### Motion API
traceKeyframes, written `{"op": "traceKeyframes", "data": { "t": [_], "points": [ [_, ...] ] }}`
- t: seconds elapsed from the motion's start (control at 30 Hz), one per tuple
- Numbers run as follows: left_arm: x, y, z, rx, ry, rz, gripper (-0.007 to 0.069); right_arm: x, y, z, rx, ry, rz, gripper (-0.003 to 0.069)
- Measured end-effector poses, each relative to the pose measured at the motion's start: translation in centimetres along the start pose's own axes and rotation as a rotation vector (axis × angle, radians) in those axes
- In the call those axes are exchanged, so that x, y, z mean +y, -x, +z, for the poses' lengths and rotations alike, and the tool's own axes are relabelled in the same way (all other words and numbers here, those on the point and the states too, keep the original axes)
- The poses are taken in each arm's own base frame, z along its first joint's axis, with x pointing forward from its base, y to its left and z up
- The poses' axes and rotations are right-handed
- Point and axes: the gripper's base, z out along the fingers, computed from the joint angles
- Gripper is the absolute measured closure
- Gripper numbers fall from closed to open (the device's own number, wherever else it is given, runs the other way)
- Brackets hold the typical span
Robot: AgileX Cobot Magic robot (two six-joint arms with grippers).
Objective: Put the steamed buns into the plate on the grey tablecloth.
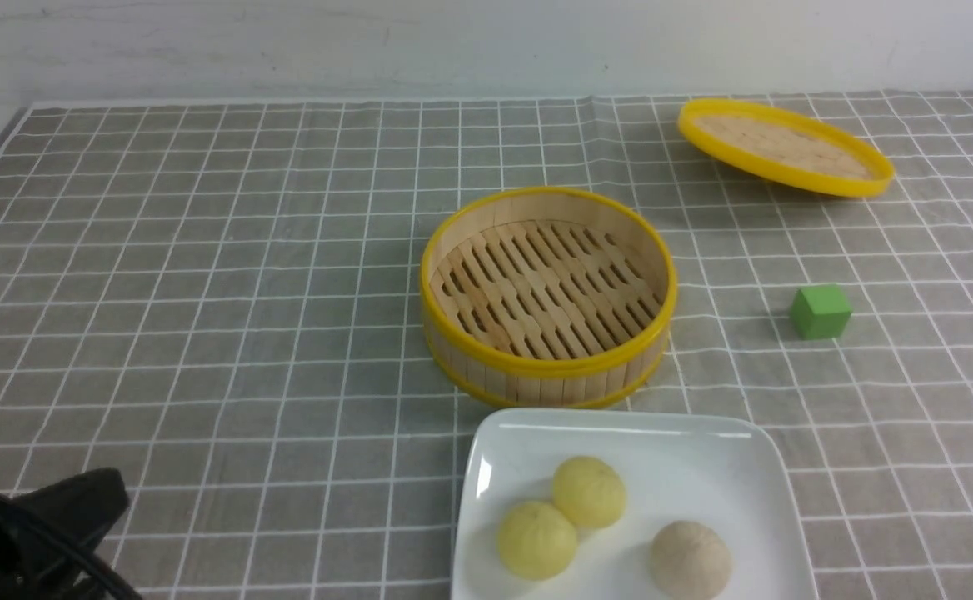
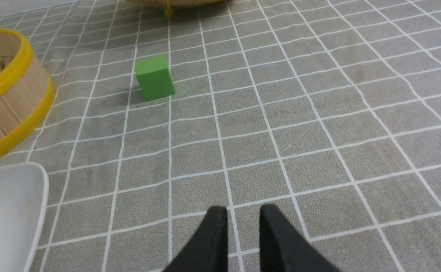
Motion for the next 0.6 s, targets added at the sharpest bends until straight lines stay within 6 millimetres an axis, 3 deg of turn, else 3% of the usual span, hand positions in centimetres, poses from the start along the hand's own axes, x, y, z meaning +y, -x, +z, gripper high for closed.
{"op": "traceKeyframes", "data": {
  "t": [0.13,0.37,0.6],
  "points": [
    [1.2,-1.1,-0.2,-0.098,0.075,0.044,0.0585,0.0,0.0,0.0,0.0,0.0,0.0,0.0505],
    [3.7,-5.0,-0.8,-0.249,0.285,0.092,0.0574,0.0,0.0,0.0,0.0,0.0,0.0,0.0494],
    [5.2,-7.9,-0.7,-0.158,0.433,0.132,0.0571,0.0,0.0,0.0,0.0,0.0,0.0,0.0486]
  ]
}}
